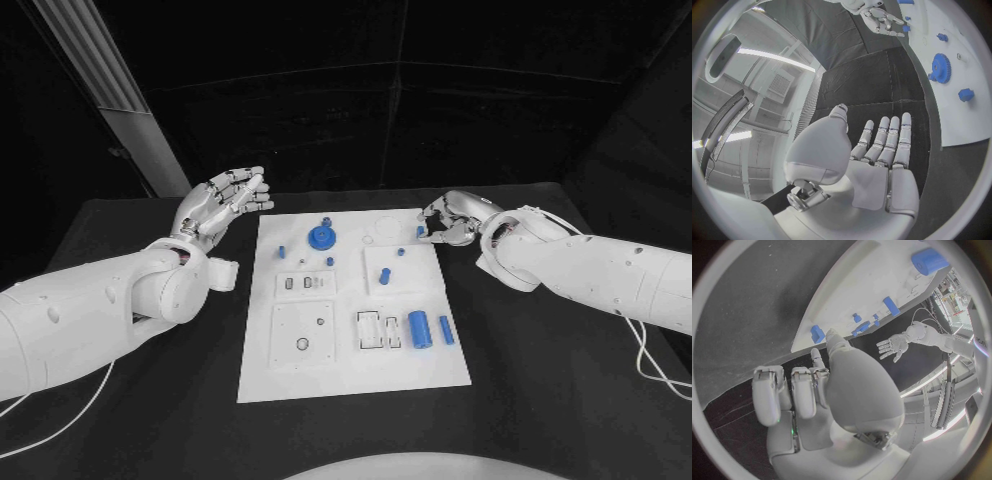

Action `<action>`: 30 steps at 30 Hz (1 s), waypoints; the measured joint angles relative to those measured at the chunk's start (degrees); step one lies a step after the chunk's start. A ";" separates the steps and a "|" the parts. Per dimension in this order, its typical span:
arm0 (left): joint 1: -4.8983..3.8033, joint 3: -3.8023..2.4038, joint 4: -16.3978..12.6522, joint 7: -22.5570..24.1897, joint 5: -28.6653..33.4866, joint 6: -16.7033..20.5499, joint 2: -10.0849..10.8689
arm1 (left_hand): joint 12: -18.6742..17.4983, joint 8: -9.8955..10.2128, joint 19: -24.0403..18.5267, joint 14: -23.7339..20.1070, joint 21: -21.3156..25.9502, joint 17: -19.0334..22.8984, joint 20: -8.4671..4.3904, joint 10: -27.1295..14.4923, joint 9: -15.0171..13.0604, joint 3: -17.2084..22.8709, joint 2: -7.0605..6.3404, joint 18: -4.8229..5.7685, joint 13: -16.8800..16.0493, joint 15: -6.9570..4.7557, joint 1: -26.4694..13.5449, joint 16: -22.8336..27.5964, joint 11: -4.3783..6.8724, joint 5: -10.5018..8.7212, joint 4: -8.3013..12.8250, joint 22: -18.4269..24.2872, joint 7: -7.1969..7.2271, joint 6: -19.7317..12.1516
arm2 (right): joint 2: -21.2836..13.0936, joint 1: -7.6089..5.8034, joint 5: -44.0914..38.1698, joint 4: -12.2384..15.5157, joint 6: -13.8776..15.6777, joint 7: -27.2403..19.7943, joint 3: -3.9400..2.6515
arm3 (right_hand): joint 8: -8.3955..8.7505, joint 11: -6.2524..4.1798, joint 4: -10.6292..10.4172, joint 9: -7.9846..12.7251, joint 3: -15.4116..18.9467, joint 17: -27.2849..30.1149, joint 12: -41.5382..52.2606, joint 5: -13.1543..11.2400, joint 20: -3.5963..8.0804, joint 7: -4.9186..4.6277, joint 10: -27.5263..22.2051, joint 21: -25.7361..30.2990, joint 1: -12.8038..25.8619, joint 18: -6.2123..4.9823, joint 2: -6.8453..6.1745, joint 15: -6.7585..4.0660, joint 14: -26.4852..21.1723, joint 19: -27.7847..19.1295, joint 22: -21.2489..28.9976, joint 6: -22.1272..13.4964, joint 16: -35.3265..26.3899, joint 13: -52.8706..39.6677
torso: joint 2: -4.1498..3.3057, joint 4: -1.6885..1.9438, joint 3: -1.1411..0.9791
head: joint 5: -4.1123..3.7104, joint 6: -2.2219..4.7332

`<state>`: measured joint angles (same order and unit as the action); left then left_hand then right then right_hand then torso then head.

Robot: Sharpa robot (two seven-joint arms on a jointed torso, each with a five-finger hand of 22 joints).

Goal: Assemble the parts on the task board

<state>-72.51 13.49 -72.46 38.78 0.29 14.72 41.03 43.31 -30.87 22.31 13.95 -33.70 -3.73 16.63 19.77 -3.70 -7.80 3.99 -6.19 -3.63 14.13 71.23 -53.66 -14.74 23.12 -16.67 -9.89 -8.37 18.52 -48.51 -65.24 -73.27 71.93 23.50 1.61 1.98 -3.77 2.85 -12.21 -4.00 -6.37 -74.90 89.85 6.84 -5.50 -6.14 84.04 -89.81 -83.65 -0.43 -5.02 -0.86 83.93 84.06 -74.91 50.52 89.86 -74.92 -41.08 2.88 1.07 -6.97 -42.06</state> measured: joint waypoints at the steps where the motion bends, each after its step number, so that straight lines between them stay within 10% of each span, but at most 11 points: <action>1: 0.00 0.00 0.00 0.00 0.00 0.00 0.00 | 0.00 0.00 -0.14 0.00 0.00 0.00 -0.14 0.00 0.00 0.00 0.18 0.00 0.00 0.00 0.18 0.00 0.00 0.00 0.00 0.00 0.00 0.00 | 0.08 0.00 -0.06 -0.05 -0.16 0.17 0.00 | 0.00 0.00 0.00 0.00 0.00 0.00 0.00 0.01 0.00 0.00 0.00 0.00 -0.07 0.00 0.07 -0.08 -0.08 0.00 0.00 0.00 0.00 0.00 | 0.00 0.00 -0.01 | 0.00 -0.03; 30: 0.00 -0.01 -0.21 0.00 0.00 -0.05 0.51 | 0.00 0.00 -0.14 0.00 0.00 0.00 -0.13 0.00 0.00 0.00 0.17 0.00 0.00 0.00 0.18 0.00 0.00 0.22 0.00 0.00 0.00 0.00 | 1.39 0.31 -0.72 -1.04 -2.27 2.90 -0.02 | -0.62 -0.37 1.41 -0.21 -1.42 -0.04 0.00 2.66 0.19 0.59 -0.04 0.00 -0.93 0.00 1.45 -0.29 0.12 -0.20 0.00 1.47 0.00 0.00 | -0.01 0.00 0.00 | 0.05 -0.42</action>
<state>-72.51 13.48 -72.67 38.78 0.29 14.67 41.53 43.31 -30.87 22.16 13.95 -33.70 -3.73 16.50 19.77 -3.70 -7.80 4.16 -6.19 -3.62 14.13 71.41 -53.66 -14.74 23.34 -16.67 -9.89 -8.37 18.52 -47.12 -64.94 -73.98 70.88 21.23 4.51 1.96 -4.39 2.48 -10.80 -4.21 -7.78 -74.94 89.85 9.49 -5.31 -5.54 84.00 -89.81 -84.58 -0.43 -3.57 -1.15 84.05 83.86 -74.90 51.99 89.86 -74.92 -41.09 2.88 1.07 -6.92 -42.48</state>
